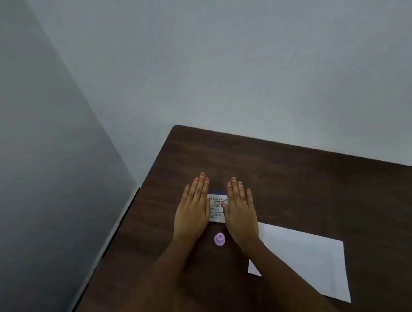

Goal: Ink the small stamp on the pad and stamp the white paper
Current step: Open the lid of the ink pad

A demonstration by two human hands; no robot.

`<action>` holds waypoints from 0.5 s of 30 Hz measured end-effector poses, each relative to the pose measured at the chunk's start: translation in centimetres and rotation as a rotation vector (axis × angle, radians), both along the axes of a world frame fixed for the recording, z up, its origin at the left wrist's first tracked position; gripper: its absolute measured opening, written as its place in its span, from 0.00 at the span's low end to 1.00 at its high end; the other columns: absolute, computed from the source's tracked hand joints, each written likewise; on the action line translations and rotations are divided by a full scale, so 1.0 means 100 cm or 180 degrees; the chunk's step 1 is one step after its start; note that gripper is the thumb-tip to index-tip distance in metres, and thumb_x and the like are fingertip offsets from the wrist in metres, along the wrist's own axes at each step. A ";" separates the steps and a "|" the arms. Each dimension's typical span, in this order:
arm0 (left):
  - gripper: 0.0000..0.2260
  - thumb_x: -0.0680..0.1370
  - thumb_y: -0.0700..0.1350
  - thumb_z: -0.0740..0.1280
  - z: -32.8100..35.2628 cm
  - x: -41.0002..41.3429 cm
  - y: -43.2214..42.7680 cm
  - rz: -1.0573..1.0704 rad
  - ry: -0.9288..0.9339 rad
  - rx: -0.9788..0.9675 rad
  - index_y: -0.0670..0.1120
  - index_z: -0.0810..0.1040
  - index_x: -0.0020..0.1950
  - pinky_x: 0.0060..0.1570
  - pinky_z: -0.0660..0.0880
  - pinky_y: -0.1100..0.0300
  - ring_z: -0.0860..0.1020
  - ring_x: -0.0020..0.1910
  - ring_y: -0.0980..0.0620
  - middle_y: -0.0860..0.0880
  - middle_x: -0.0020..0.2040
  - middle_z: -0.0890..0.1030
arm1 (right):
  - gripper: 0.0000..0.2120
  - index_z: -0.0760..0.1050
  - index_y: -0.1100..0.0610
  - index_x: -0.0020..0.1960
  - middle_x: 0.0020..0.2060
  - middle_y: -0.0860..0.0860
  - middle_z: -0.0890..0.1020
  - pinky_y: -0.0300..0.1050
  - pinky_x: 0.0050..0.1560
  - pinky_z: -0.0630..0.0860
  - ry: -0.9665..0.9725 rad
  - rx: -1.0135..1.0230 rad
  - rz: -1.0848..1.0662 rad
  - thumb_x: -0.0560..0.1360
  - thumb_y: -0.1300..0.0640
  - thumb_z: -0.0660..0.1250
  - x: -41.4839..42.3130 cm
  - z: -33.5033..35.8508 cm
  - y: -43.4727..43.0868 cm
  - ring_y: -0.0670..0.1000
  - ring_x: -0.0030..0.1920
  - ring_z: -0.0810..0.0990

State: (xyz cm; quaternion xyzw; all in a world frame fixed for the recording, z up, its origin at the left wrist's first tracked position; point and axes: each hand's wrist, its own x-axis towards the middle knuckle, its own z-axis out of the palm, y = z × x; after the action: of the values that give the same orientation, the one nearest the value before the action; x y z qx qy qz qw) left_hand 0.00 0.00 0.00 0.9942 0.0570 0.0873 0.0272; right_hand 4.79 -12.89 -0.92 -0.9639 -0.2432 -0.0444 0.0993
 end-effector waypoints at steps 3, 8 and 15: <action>0.25 0.75 0.48 0.50 -0.013 0.000 0.005 -0.0214 0.0102 -0.0144 0.39 0.64 0.69 0.64 0.61 0.51 0.65 0.68 0.49 0.42 0.68 0.71 | 0.26 0.62 0.61 0.68 0.66 0.56 0.73 0.48 0.71 0.57 0.0284 0.0059 -0.0065 0.79 0.48 0.39 0.000 -0.008 -0.003 0.54 0.65 0.72; 0.27 0.75 0.53 0.41 -0.031 -0.003 0.014 -0.0600 0.0703 -0.0375 0.44 0.51 0.72 0.69 0.48 0.54 0.56 0.73 0.50 0.46 0.74 0.51 | 0.34 0.54 0.60 0.71 0.71 0.56 0.64 0.51 0.71 0.53 0.0608 0.0063 0.0168 0.76 0.42 0.29 -0.001 -0.024 -0.015 0.52 0.71 0.57; 0.37 0.72 0.67 0.46 -0.039 -0.002 0.032 -0.0896 0.0960 -0.0945 0.50 0.42 0.75 0.72 0.42 0.58 0.38 0.70 0.59 0.55 0.72 0.38 | 0.35 0.41 0.55 0.73 0.73 0.49 0.42 0.42 0.69 0.42 0.1212 0.0352 0.0516 0.74 0.38 0.48 0.003 -0.020 -0.024 0.44 0.70 0.37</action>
State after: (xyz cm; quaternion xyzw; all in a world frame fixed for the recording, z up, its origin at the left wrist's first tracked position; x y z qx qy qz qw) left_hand -0.18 3.21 -3.91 0.9792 -0.0663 -0.0760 0.1760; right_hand 5.11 -15.33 -2.96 -0.9252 -0.2939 0.1334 0.1994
